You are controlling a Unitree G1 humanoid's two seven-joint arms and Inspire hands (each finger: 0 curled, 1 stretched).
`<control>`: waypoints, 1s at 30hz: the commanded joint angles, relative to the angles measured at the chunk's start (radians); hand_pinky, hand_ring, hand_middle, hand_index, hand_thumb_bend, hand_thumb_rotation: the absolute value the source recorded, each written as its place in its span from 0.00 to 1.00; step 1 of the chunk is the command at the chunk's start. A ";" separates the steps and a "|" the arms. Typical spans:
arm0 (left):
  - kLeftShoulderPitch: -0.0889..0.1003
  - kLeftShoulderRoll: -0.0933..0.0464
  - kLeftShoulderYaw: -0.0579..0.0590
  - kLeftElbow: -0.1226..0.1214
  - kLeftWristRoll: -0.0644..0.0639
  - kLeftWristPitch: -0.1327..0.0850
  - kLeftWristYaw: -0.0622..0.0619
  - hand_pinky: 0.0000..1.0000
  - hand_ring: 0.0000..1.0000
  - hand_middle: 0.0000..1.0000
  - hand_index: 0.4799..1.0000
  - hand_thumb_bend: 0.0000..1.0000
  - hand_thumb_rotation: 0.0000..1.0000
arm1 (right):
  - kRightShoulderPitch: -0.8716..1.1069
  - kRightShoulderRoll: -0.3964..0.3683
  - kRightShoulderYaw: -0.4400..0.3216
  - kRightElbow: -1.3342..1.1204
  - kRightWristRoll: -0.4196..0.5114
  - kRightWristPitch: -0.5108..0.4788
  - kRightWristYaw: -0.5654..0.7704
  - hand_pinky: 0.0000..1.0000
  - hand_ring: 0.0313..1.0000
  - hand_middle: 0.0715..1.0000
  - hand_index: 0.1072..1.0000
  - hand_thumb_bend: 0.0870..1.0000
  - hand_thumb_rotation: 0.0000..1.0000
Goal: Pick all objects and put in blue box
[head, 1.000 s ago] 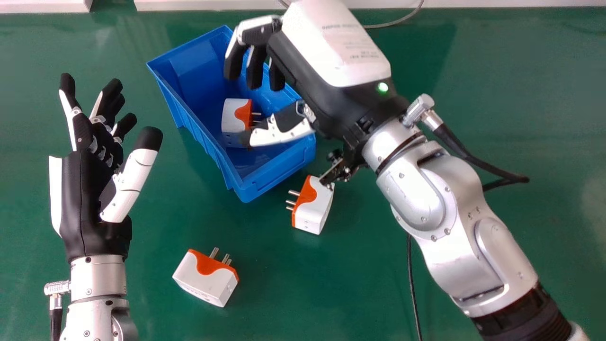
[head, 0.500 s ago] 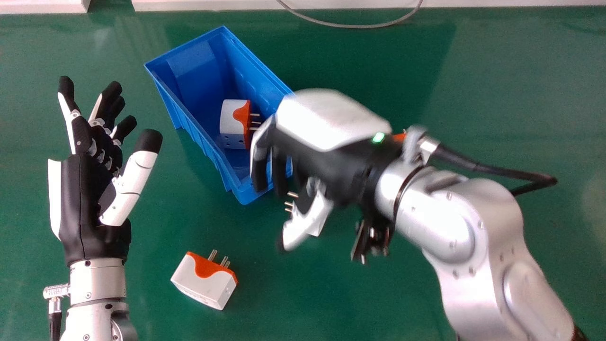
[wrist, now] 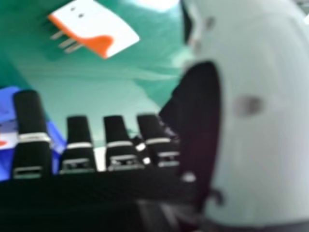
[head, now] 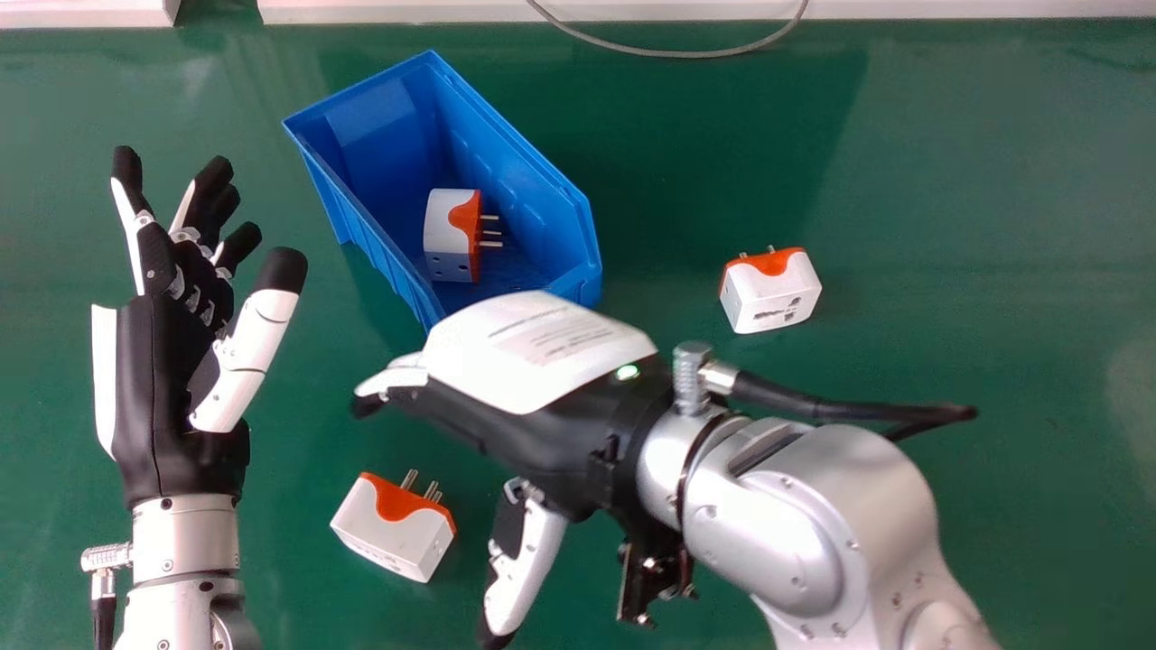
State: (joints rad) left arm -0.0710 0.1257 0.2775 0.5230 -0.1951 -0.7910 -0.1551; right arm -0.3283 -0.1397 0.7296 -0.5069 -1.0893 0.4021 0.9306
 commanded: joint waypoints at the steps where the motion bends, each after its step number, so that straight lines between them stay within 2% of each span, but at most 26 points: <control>1: 0.006 0.002 -0.003 -0.027 0.004 0.000 0.002 0.88 0.93 0.92 0.84 0.80 0.54 | 0.001 0.028 0.009 0.021 -0.019 -0.013 -0.030 0.60 0.89 0.92 0.89 0.89 0.15; 3: 0.005 0.003 -0.003 -0.028 0.002 0.000 0.002 0.88 0.93 0.92 0.84 0.81 0.55 | 0.001 0.038 0.011 0.049 -0.016 -0.018 -0.042 0.60 0.91 0.93 0.91 0.90 0.14; 7: 0.001 0.006 -0.002 -0.025 0.012 -0.003 0.008 0.88 0.93 0.92 0.84 0.82 0.56 | -0.001 0.054 0.010 0.113 0.004 -0.033 -0.086 0.61 0.93 0.96 0.92 0.90 0.12; 11: 0.001 0.005 -0.003 -0.032 0.005 0.009 0.008 0.88 0.93 0.92 0.83 0.83 0.57 | -0.036 0.075 0.013 0.249 0.059 -0.061 -0.118 0.65 0.96 0.97 0.93 0.89 0.10; 15: -0.001 0.008 -0.003 -0.028 0.009 0.006 0.008 0.88 0.93 0.92 0.83 0.84 0.57 | -0.066 0.080 0.037 0.377 0.087 -0.120 -0.178 0.65 0.93 0.95 0.91 0.88 0.09; 18: -0.004 0.006 -0.003 -0.029 -0.001 0.013 0.004 0.88 0.93 0.92 0.83 0.84 0.57 | -0.081 0.088 0.058 0.461 0.101 -0.165 -0.228 0.64 0.92 0.95 0.91 0.88 0.09; 20: -0.007 0.006 -0.003 -0.028 -0.003 0.013 0.003 0.88 0.93 0.92 0.83 0.85 0.56 | -0.087 0.091 0.071 0.510 0.107 -0.200 -0.279 0.62 0.89 0.92 0.87 0.79 0.03; 22: -0.009 0.006 -0.002 -0.027 0.000 0.012 0.005 0.88 0.93 0.92 0.83 0.85 0.56 | -0.095 0.096 0.086 0.558 0.114 -0.233 -0.325 0.62 0.89 0.92 0.87 0.79 0.03; 25: -0.012 0.008 -0.002 -0.024 -0.002 0.013 0.003 0.89 0.93 0.92 0.83 0.85 0.55 | -0.093 0.103 0.107 0.595 0.109 -0.265 -0.391 0.60 0.81 0.86 0.81 0.74 0.01; 27: -0.015 0.006 -0.003 -0.024 -0.010 0.014 -0.002 0.89 0.93 0.91 0.82 0.85 0.55 | -0.091 0.103 0.121 0.607 0.107 -0.285 -0.424 0.56 0.74 0.79 0.75 0.75 0.00; 30: -0.017 0.005 -0.003 -0.020 -0.007 0.011 0.000 0.88 0.93 0.91 0.82 0.85 0.54 | -0.077 0.106 0.128 0.619 0.114 -0.305 -0.477 0.54 0.70 0.76 0.73 0.74 0.00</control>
State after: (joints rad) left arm -0.0794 0.1268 0.2737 0.5144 -0.1983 -0.7718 -0.1522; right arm -0.4072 -0.0588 0.8499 0.1196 -0.9852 0.1182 0.4809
